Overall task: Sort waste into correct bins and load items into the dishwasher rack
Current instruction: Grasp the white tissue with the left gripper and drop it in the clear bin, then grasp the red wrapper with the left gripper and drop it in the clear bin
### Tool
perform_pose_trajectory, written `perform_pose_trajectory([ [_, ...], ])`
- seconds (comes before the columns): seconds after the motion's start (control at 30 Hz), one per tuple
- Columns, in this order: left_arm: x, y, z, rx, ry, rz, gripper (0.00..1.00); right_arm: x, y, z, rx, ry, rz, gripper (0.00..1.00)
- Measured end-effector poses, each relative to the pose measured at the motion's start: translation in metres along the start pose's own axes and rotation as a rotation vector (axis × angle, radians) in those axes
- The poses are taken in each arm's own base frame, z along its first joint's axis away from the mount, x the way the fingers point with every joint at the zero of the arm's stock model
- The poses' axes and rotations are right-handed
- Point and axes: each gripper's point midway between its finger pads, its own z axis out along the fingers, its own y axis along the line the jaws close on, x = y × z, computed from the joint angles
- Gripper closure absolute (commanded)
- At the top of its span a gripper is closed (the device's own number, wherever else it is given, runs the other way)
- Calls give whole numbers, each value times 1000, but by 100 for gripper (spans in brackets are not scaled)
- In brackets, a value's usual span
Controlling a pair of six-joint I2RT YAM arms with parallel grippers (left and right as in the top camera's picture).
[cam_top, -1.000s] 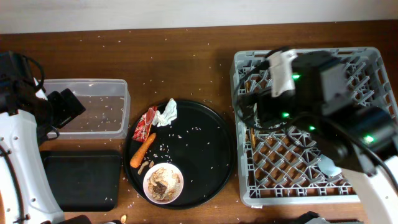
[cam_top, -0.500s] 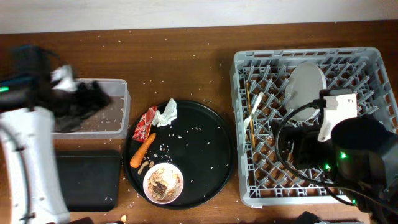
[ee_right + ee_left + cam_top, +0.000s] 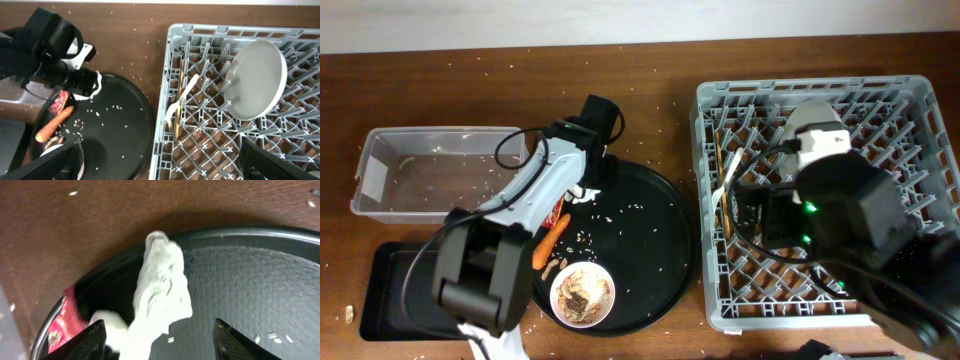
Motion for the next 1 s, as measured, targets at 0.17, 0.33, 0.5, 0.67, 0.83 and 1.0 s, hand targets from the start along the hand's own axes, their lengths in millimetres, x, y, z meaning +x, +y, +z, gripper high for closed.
perform_pose_trajectory([
  [0.17,-6,-2,26,-13,-4,85,90,-4,8,18,11,24,-9,2],
  [0.33,2,1,24,-24,32,102,100,-2,-25,-73,-101,-211,76,2],
  [0.5,-6,7,-53,-2,19,86,99,7,-40,-101,-132,-278,101,2],
  [0.67,-23,136,-136,-119,-187,-267,58,18,-44,-97,-110,-231,84,2],
  [0.83,-11,192,-116,-147,-135,-424,19,24,-46,-96,-98,-206,74,1],
  [1.0,-13,124,-113,40,-91,-312,30,31,-49,-94,-85,-178,65,1],
])
